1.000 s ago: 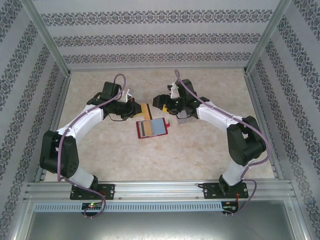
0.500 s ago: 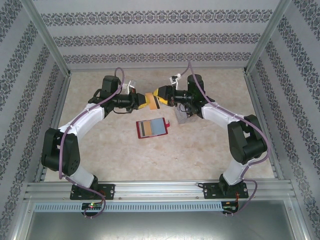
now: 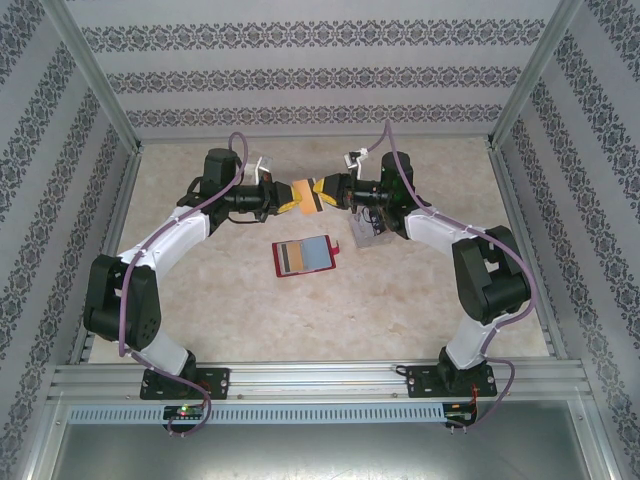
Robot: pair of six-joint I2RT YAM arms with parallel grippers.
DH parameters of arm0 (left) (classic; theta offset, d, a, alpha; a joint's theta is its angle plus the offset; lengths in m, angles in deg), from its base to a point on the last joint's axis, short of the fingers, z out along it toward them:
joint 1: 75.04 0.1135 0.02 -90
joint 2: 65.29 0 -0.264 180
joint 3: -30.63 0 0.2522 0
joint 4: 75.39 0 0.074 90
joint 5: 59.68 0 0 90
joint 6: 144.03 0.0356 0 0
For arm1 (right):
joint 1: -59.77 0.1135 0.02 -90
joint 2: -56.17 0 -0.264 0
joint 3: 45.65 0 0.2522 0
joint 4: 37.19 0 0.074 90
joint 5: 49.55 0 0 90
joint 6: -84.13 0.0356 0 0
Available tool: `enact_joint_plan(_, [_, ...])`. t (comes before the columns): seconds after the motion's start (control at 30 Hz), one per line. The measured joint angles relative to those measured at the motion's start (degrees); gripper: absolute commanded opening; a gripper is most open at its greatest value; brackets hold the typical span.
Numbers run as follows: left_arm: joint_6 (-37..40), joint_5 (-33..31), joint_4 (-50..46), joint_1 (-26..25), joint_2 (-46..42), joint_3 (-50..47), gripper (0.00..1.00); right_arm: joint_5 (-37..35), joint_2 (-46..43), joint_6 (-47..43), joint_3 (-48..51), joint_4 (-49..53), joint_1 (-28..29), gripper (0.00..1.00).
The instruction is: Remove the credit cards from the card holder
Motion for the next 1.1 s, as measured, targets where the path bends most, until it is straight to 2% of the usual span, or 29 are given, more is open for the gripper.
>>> enact_joint_plan(0.07, [-0.04, -0.07, 0.04, 0.0, 0.0, 0.0, 0.11, 0.09, 0.0, 0.24, 0.02, -0.63, 0.0, 0.03])
enact_joint_plan(0.1, [0.02, -0.17, 0.0, 0.0, 0.02, 0.0, 0.2, 0.09, 0.0, 0.28, 0.02, -0.96, -0.02, 0.0])
enact_joint_plan(0.27, [3.67, -5.03, -6.75, 0.0, 0.02, 0.94, 0.67, -0.37, -0.02, -0.11, 0.15, -0.79, -0.22, 0.0])
enact_joint_plan(0.3, [4.94, -7.08, -9.35, 0.0, 0.02, 1.55, 0.74, -0.79, -0.22, -0.28, 0.48, -0.35, -0.7, 0.0])
enact_joint_plan(0.4, [8.72, -13.2, -16.28, 0.0, 0.02, 3.26, 0.84, -2.12, -1.16, -1.09, 2.01, 1.92, -3.78, 0.0])
enact_joint_plan(0.53, [12.96, -21.22, -23.26, 0.02, 0.15, 3.98, 0.91, -4.48, -2.36, -4.39, 3.02, 7.41, -9.57, 0.0])
enact_joint_plan(0.7, [16.09, -26.93, -27.78, 0.26, 1.66, 3.98, 0.96, -8.55, -4.11, -12.83, 2.58, 19.23, -13.14, 0.0])
enact_joint_plan(0.83, [17.66, -29.57, -29.66, 0.39, 2.78, 3.98, 1.0, -13.55, -4.66, -21.62, 0.42, 30.34, -15.28, 0.0])
enact_joint_plan(1.1, [19.02, -31.61, -31.32, 0.44, 3.67, 4.0, 0.99, -26.27, -4.74, -41.88, -5.97, 50.1, -19.58, 0.0])
